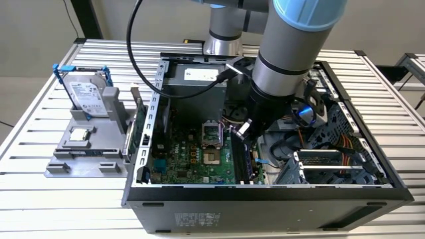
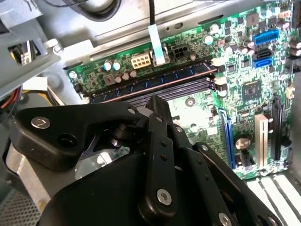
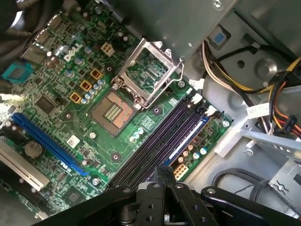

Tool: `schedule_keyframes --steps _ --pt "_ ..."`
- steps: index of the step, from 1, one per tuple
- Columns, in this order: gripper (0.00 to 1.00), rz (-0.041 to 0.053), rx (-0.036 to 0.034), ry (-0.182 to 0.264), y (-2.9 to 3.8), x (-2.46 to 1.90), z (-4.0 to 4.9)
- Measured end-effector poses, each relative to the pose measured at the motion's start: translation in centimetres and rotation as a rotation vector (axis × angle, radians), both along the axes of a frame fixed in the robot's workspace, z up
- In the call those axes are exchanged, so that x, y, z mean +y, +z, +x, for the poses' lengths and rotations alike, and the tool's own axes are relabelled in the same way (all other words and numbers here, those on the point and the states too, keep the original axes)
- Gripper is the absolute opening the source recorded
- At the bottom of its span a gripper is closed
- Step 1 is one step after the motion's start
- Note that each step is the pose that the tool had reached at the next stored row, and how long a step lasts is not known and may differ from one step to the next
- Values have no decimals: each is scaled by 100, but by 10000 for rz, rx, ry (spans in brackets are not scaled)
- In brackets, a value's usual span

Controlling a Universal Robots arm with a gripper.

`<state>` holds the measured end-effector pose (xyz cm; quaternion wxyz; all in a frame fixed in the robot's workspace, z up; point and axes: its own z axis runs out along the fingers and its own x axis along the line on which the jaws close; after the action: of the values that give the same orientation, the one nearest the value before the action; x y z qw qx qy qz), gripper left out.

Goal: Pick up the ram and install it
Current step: 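Press down the ram until it locks into place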

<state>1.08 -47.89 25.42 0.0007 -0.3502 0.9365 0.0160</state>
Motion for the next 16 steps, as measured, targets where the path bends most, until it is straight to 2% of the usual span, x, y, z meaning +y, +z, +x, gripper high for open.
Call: schedule_keyframes --steps 16 --pt "0 4 6 1718 -6 22 -1"
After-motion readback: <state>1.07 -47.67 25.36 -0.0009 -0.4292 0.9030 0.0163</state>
